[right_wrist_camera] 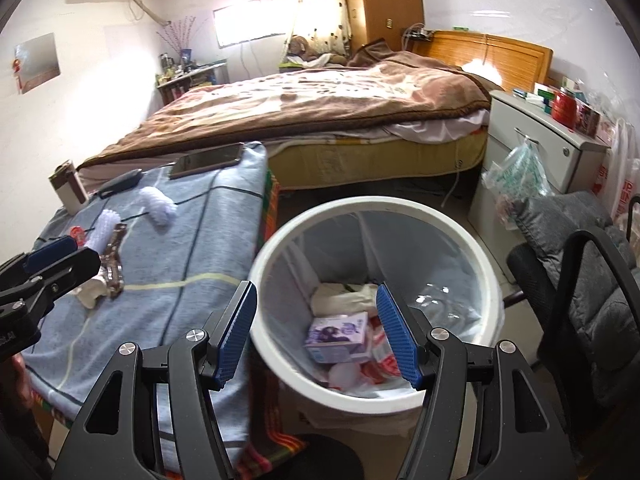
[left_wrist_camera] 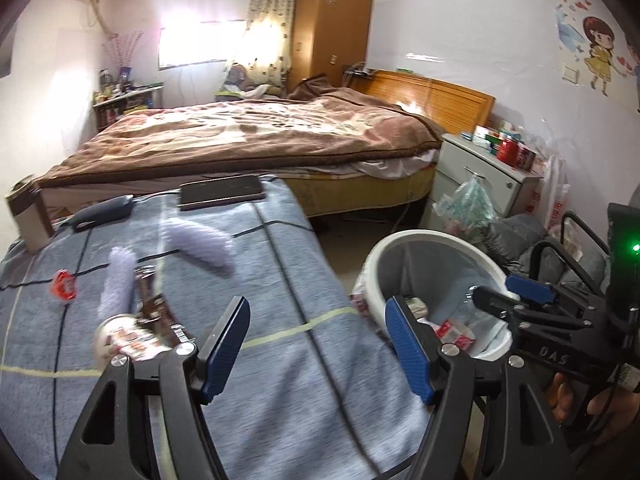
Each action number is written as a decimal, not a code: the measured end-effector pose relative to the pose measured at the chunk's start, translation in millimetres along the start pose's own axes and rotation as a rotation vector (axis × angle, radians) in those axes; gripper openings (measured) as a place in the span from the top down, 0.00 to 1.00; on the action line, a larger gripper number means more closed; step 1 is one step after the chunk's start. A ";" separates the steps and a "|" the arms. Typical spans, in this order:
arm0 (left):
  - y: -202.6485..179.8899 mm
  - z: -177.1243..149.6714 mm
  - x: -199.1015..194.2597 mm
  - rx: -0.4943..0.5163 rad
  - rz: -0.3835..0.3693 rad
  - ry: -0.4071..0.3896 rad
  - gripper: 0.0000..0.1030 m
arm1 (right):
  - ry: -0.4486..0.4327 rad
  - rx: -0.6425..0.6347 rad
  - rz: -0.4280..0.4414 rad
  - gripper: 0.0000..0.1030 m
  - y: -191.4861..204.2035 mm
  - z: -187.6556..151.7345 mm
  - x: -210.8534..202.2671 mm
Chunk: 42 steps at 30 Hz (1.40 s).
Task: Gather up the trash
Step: 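Move both grippers back over the bed toward the paper cup and sachets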
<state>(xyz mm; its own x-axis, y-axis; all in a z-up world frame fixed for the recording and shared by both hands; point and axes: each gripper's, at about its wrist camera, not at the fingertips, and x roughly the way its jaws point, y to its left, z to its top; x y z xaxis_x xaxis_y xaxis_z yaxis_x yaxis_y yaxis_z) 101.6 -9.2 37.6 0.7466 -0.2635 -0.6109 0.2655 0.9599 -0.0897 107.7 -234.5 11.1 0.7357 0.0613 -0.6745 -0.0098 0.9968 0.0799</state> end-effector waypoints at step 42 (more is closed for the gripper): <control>162.4 -70.8 23.1 -0.211 0.330 0.204 0.21 | 0.055 -0.220 0.177 0.38 143.2 -9.3 36.7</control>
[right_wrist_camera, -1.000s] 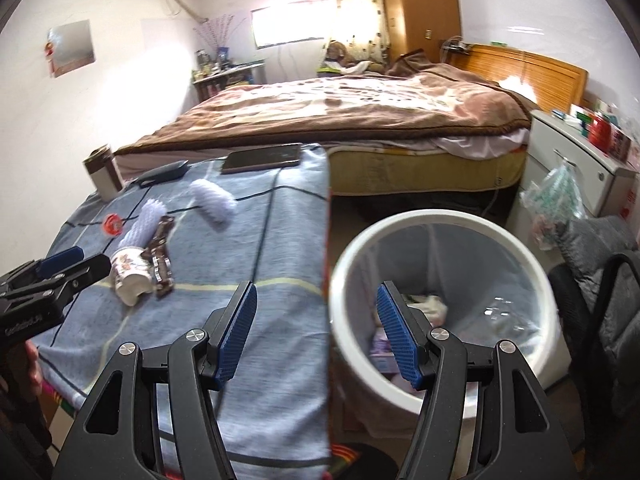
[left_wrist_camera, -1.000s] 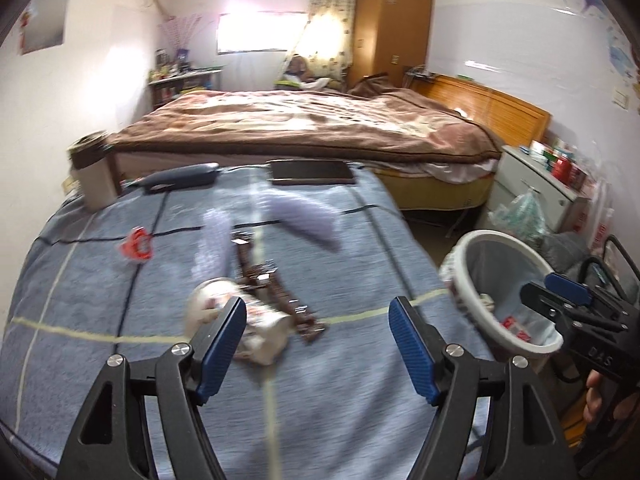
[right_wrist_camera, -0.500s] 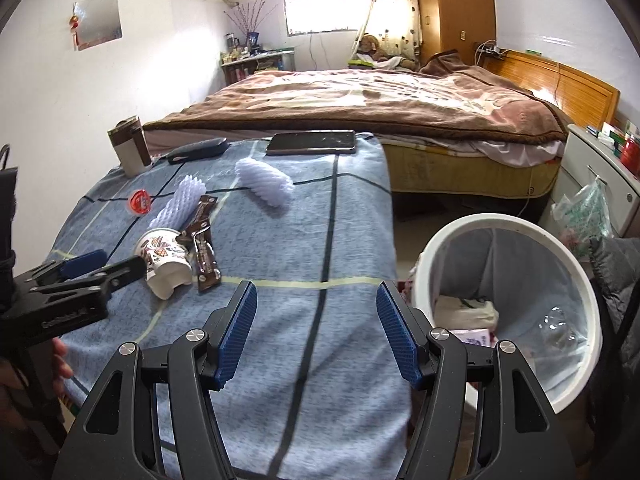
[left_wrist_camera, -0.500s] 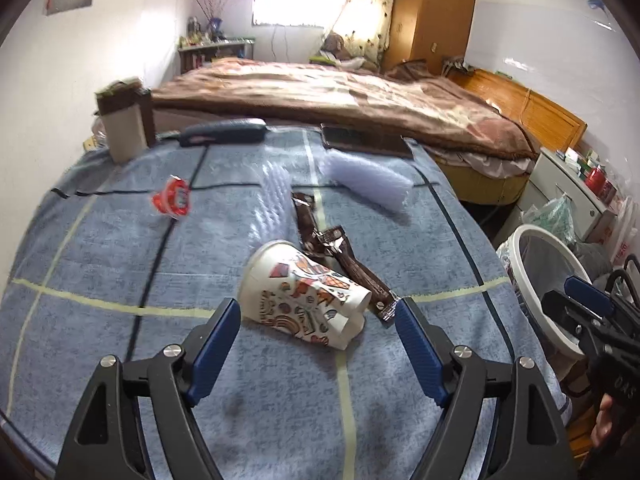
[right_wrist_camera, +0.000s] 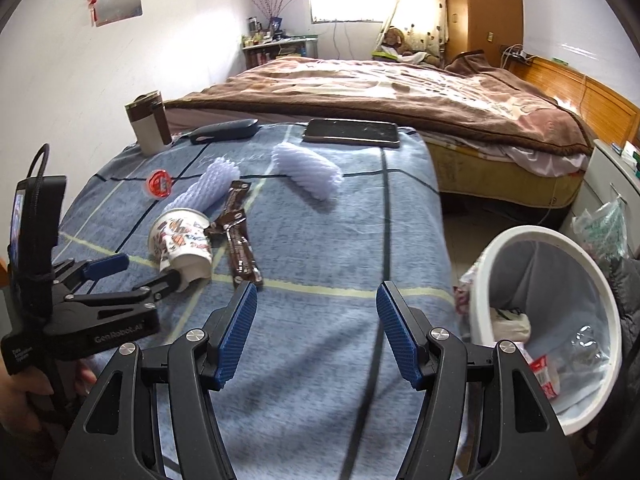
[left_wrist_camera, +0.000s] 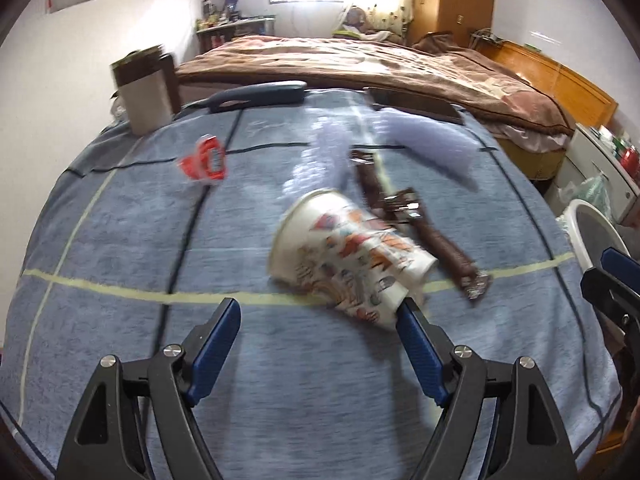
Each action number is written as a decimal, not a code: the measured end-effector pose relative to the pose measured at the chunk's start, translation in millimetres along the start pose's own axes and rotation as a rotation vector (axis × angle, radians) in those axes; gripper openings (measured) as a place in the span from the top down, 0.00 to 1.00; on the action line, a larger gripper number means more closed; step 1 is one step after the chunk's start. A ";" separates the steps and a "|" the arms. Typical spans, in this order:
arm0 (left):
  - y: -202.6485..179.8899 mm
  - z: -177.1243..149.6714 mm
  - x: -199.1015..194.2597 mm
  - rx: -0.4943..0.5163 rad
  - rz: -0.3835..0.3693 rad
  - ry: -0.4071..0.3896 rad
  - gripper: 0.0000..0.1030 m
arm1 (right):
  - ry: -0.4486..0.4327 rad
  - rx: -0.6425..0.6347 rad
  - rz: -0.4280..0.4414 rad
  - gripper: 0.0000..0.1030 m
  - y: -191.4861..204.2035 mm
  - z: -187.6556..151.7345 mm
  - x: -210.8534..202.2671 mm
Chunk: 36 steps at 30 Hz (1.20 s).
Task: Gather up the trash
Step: 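Move both grippers back over the bed toward the paper cup and sachets, then grasp the patterned paper cup with the left gripper while the right grasps a brown sachet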
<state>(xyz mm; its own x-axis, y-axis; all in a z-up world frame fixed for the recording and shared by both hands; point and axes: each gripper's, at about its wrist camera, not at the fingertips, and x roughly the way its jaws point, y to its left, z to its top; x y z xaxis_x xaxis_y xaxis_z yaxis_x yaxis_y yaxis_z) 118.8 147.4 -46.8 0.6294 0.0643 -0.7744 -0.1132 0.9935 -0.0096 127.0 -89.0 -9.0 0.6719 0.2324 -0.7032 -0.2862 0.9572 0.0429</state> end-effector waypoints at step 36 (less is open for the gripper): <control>47.7 20.5 12.2 -0.065 -0.099 -0.003 0.21 | 0.169 -0.115 0.056 0.38 49.5 27.4 84.0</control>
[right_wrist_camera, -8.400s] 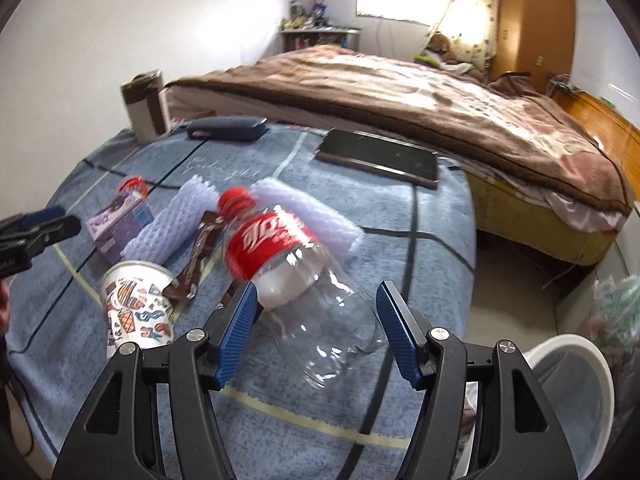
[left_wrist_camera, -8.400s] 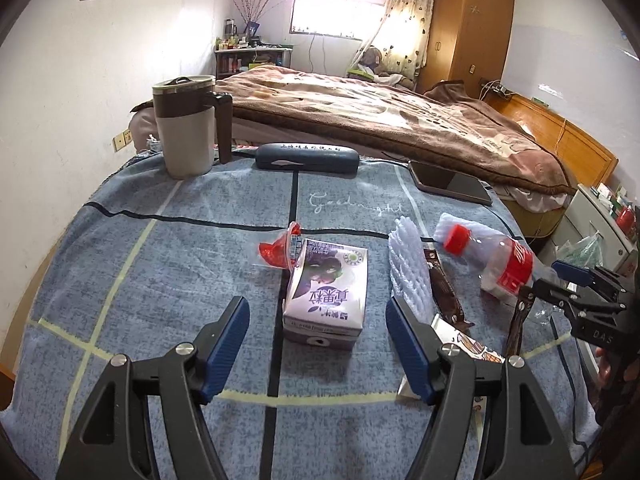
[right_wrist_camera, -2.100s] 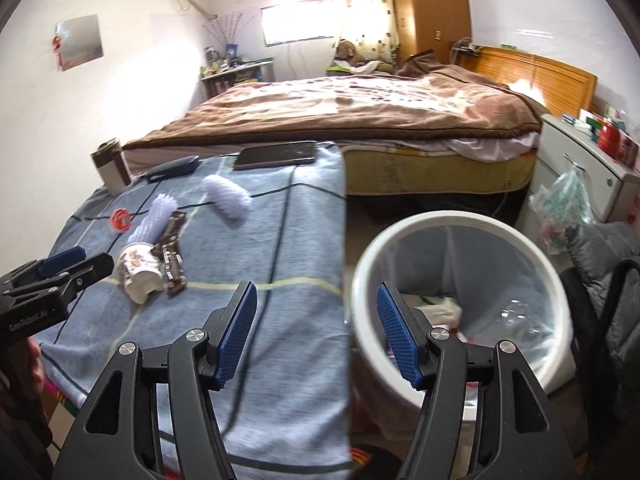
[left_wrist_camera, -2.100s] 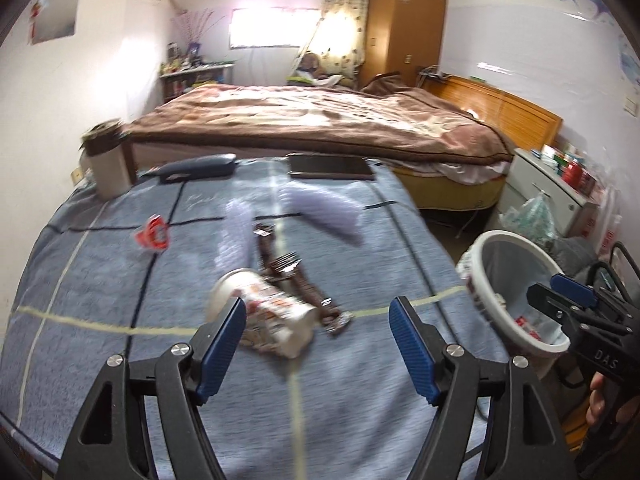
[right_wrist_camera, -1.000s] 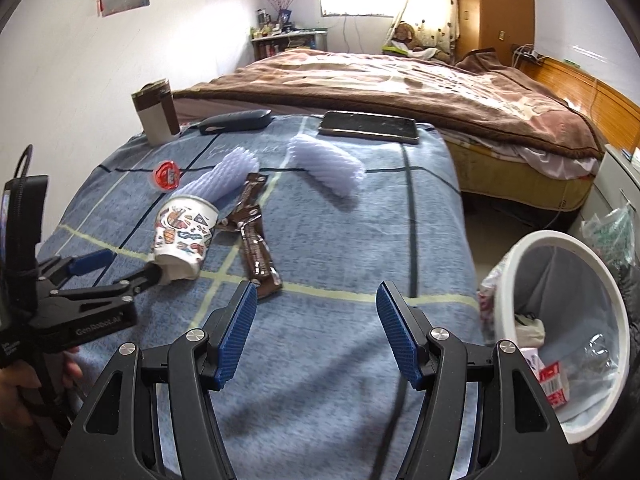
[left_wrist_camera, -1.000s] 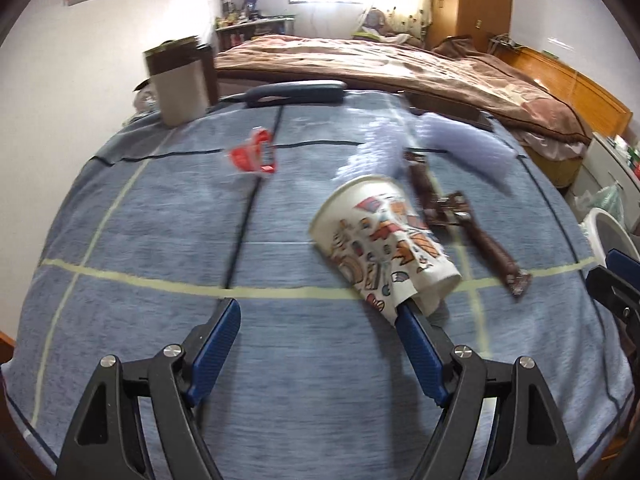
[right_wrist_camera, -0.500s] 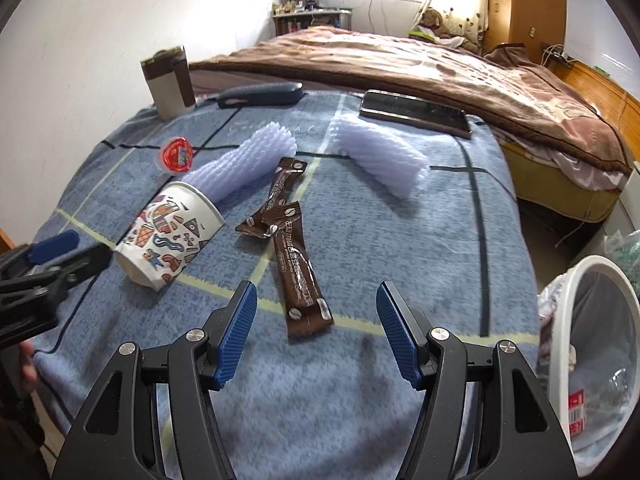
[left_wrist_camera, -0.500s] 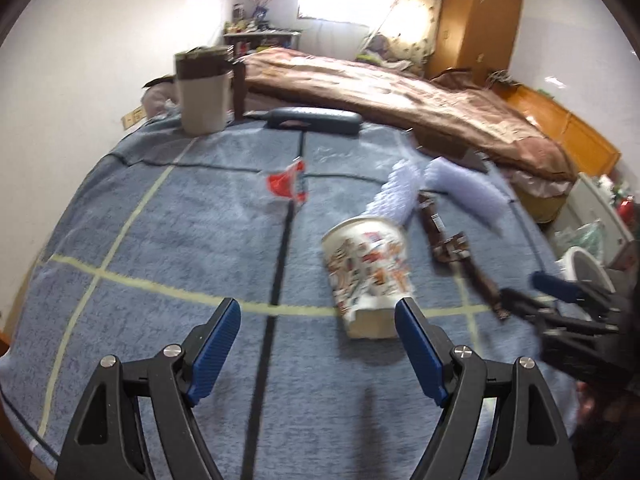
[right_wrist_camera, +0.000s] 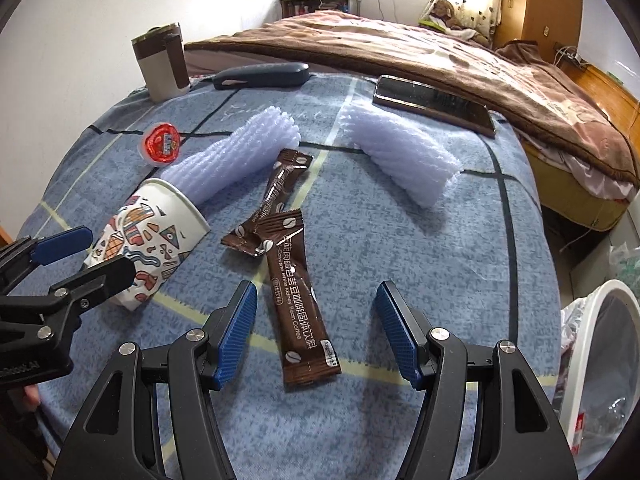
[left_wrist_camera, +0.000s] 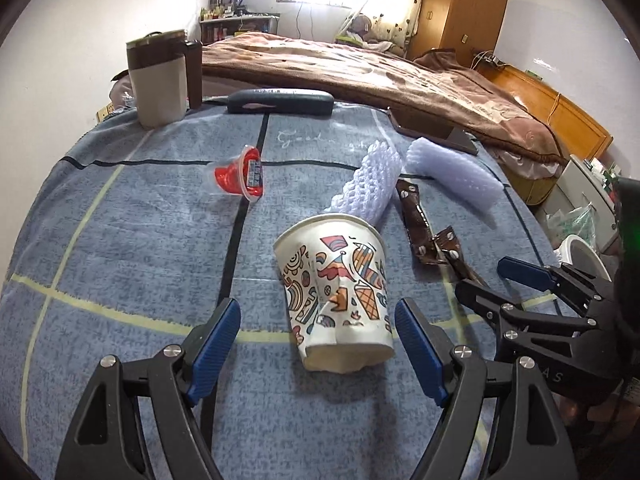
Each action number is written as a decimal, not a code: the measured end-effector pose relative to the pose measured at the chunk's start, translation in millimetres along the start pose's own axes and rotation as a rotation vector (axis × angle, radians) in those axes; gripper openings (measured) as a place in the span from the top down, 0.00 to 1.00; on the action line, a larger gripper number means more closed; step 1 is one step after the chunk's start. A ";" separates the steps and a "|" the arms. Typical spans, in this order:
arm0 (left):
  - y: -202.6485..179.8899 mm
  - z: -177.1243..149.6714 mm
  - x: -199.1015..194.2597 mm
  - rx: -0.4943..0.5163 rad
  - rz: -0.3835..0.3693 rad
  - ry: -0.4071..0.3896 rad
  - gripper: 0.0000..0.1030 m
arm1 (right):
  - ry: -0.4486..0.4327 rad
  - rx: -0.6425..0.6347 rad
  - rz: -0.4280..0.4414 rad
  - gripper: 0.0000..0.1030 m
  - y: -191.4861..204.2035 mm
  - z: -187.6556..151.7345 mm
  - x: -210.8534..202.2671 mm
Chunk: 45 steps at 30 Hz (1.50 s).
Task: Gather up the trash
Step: 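Grasp the patterned paper cup with the left gripper while the right grasps a brown sachet, then carry the paper cup and sachet over the bin with both grippers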
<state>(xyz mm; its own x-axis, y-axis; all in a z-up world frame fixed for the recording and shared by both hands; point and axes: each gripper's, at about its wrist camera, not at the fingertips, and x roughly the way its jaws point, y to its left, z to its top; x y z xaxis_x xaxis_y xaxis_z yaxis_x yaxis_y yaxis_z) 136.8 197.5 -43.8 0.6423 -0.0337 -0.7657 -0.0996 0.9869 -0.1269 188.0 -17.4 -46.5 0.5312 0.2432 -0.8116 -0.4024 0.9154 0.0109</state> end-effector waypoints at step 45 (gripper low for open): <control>-33.1 4.1 -30.8 0.046 -0.037 -0.069 0.46 | -0.100 0.059 0.020 0.78 -11.7 -6.3 -35.4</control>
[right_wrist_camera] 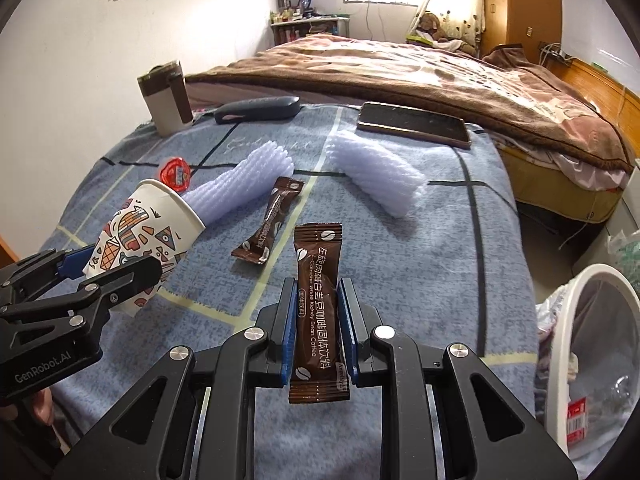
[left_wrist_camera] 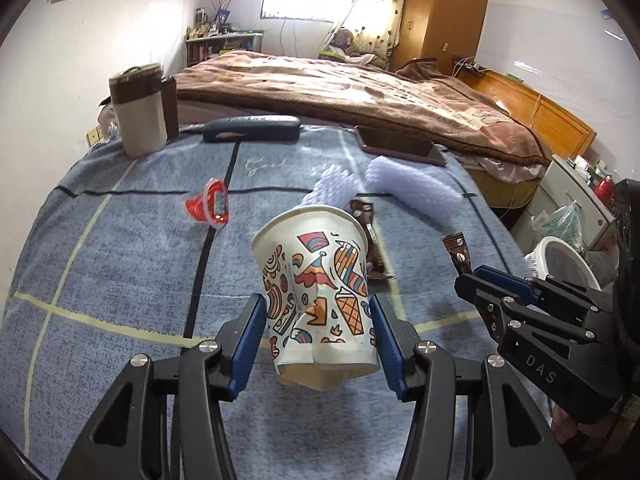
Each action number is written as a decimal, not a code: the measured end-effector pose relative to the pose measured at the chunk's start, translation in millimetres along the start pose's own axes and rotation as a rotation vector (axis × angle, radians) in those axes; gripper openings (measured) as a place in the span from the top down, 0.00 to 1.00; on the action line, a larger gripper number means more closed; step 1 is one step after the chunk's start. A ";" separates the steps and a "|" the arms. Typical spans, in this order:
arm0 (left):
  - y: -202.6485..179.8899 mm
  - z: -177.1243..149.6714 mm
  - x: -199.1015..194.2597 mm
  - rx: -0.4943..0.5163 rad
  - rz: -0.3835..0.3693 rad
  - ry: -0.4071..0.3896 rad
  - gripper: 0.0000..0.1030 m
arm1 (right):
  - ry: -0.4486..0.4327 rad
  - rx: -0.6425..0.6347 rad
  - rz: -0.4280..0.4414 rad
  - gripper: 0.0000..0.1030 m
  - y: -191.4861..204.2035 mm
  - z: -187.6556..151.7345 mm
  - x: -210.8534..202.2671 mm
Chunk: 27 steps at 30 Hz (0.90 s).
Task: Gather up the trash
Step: 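Carry the paper cup and sachet over the bin with both grippers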
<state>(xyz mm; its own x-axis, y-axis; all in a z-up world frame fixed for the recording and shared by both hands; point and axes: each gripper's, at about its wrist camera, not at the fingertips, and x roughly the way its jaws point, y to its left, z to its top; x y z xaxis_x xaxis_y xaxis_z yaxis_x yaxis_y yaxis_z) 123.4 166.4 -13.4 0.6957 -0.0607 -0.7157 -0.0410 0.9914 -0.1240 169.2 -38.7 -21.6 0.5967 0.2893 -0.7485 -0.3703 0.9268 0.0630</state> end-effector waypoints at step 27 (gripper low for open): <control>-108.3 10.2 -49.1 0.178 -0.138 -0.125 0.46 | -0.169 0.146 -0.110 0.78 -75.1 -25.3 -89.9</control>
<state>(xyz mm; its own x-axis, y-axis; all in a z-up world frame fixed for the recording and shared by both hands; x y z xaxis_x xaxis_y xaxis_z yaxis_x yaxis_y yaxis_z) 101.0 63.3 42.1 0.7694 -0.1934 -0.6088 0.1798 0.9801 -0.0841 125.3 -140.5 24.3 0.7431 0.2090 -0.6358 -0.1966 0.9762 0.0911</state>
